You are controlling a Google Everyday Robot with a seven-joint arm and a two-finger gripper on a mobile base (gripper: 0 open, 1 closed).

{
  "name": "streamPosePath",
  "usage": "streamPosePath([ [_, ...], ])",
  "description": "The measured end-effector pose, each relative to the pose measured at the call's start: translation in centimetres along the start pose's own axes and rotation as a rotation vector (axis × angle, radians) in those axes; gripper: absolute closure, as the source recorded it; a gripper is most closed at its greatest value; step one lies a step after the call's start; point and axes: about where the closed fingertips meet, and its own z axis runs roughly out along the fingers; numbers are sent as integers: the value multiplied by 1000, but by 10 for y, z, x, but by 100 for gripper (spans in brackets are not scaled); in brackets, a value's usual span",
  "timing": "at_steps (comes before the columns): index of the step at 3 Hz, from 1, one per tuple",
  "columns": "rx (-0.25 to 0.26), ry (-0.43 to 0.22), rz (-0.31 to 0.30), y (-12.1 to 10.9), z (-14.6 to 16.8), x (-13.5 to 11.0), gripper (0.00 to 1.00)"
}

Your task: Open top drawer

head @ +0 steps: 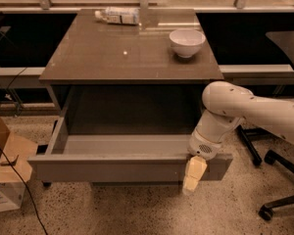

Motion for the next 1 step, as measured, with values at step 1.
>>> streamPosePath([
  [1, 0, 0, 0, 1, -3, -1, 0],
])
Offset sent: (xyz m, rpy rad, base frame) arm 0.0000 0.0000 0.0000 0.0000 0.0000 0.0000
